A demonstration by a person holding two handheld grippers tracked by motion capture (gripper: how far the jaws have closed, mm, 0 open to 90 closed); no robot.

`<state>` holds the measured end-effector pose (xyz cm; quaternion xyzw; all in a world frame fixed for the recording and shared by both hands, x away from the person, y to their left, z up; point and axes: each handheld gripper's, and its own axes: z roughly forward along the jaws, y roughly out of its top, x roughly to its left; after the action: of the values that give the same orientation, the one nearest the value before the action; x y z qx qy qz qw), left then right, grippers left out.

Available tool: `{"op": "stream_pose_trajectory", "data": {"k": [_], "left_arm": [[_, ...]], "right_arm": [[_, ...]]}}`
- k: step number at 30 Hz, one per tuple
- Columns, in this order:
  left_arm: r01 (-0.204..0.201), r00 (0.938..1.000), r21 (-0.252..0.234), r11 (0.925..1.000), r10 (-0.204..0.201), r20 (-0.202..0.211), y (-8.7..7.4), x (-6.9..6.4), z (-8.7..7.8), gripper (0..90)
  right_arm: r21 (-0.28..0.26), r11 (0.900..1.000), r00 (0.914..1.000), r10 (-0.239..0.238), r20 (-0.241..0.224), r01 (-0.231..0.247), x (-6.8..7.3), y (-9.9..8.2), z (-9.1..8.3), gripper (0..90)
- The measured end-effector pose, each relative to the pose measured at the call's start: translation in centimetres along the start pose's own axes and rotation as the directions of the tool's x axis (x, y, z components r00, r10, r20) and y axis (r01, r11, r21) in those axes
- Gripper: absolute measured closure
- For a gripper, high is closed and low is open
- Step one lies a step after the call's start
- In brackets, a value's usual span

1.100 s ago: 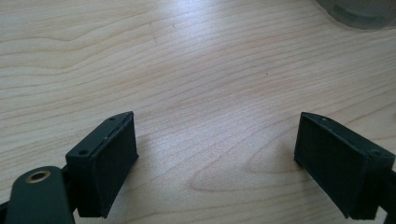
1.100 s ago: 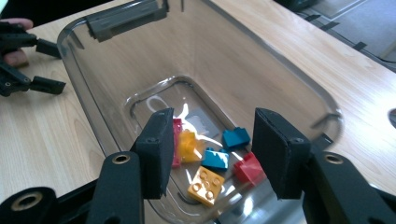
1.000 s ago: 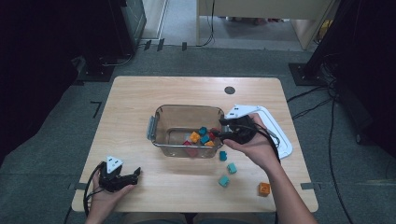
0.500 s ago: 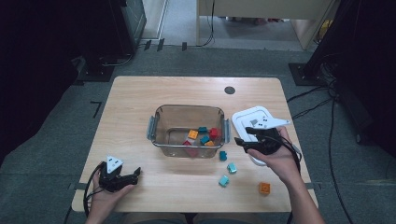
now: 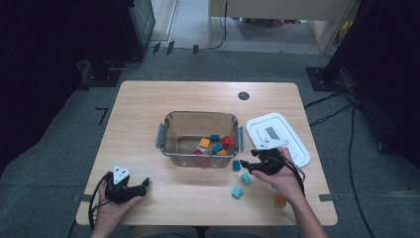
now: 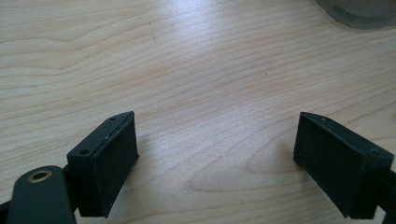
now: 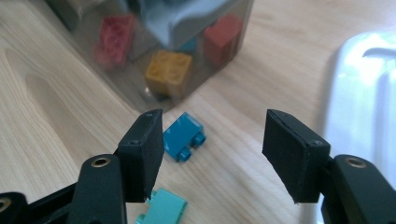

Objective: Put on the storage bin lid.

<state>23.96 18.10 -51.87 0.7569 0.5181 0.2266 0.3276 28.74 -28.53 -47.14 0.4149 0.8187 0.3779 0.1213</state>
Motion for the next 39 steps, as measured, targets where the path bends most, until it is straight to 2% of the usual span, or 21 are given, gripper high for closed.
{"op": "stream_pose_trajectory", "data": {"k": [6,13,20,25,32,39], "left_arm": [[0.000,1.0000,0.000,1.0000,0.000,0.000,0.0,0.0,0.0,13.4],[0.000,1.0000,0.000,1.0000,0.000,0.000,0.0,0.0,0.0,13.5],[0.001,1.0000,0.000,1.0000,-0.001,0.000,0.0,0.0,0.0,13.5],[0.001,1.0000,0.000,1.0000,-0.001,0.000,0.0,0.0,0.0,13.5],[0.002,1.0000,-0.002,1.0000,-0.002,0.000,0.0,0.0,0.0,13.6],[0.001,1.0000,0.000,1.0000,-0.001,0.000,0.0,0.0,0.0,13.6]], "right_arm": [[0.050,0.9985,0.9995,-0.021,-0.024,0.022,1.1,-0.5,1.9,41.3],[0.087,0.9942,0.9977,-0.061,-0.031,0.063,1.6,-0.8,3.5,41.1],[0.094,0.9901,0.9946,-0.104,-0.007,0.104,2.3,-1.0,4.2,42.9],[0.092,0.9872,0.9914,-0.131,0.006,0.130,2.5,-1.2,4.3,54.4],[0.091,0.9877,0.9919,-0.127,-0.005,0.127,2.1,-1.6,3.9,55.1],[0.058,0.9941,0.9956,-0.093,0.008,0.092,1.1,-1.3,2.2,55.1]]}}
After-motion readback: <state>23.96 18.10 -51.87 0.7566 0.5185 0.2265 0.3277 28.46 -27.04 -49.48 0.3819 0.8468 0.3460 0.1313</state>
